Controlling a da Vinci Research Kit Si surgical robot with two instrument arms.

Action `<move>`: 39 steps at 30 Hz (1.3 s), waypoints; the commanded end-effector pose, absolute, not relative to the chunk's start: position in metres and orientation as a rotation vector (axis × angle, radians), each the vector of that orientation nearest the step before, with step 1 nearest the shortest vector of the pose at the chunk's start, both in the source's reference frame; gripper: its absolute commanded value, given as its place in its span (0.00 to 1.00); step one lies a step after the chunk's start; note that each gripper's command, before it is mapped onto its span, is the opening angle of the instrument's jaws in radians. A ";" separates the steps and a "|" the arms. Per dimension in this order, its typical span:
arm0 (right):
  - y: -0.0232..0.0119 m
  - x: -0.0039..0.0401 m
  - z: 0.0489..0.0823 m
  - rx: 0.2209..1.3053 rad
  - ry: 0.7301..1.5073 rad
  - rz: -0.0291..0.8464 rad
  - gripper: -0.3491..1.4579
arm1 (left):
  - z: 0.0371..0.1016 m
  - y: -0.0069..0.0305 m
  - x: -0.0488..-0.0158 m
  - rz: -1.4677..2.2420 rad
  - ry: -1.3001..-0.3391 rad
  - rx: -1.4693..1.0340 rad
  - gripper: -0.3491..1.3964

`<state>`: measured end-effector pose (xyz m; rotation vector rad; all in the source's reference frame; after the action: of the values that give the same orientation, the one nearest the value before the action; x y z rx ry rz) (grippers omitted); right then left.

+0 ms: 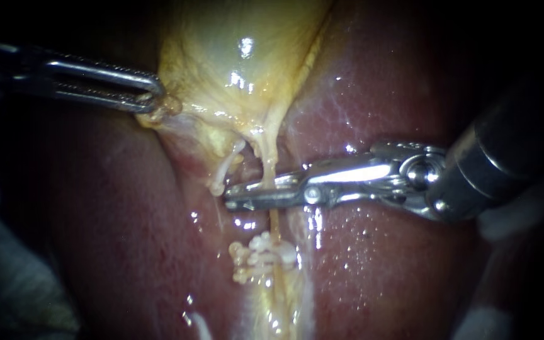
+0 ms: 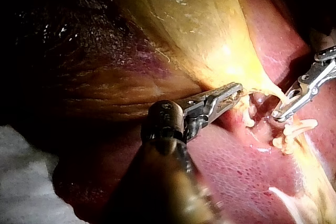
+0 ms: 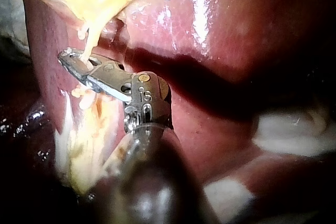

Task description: Going back third clip right tube

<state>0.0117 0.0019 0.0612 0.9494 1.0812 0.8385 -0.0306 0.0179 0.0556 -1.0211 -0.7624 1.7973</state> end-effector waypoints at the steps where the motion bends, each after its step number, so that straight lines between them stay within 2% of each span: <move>1: 0.0019 0.0118 0.0615 0.946 1.081 0.841 0.00 | 0.0556 0.0179 -0.0306 1.798 -0.762 -1.021 0.00; 2: 0.0018 0.0119 0.0617 0.944 1.079 0.840 0.04 | 0.0556 0.0179 -0.0306 1.798 -0.762 -1.021 0.00; 4: 0.0015 0.0122 0.0625 0.921 1.090 0.813 0.22 | 0.0556 0.0179 -0.0306 1.798 -0.762 -1.021 0.00; 7: 0.0013 0.0127 0.0639 0.881 1.110 0.767 0.36 | 0.0556 0.0179 -0.0306 1.797 -0.762 -1.021 0.00; 9: 0.0011 0.0130 0.0653 0.859 1.117 0.752 0.41 | 0.0556 0.0179 -0.0306 1.798 -0.762 -1.021 0.00; 15: 0.0008 0.0122 0.0685 0.825 1.124 0.743 0.43 | 0.0557 0.0179 -0.0306 1.798 -0.761 -1.021 0.00; 24: 0.0010 0.0106 0.0684 0.789 1.144 0.693 0.43 | 0.0557 0.0179 -0.0304 1.798 -0.763 -1.022 0.00; 27: 0.0009 0.0094 0.0678 0.702 1.183 0.589 0.43 | 0.0556 0.0179 -0.0303 1.799 -0.764 -1.022 0.00; 31: 0.0010 0.0078 0.0660 0.618 1.216 0.509 0.44 | 0.0555 0.0180 -0.0302 1.799 -0.765 -1.022 0.00; 39: 0.0014 0.0046 0.0618 0.552 1.161 0.348 0.44 | 0.0555 0.0180 -0.0301 1.799 -0.766 -1.022 0.00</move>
<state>0.0043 0.0014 0.0614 0.5402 1.1620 0.3282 -0.0301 0.0180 0.0555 -1.0220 -0.7659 1.7989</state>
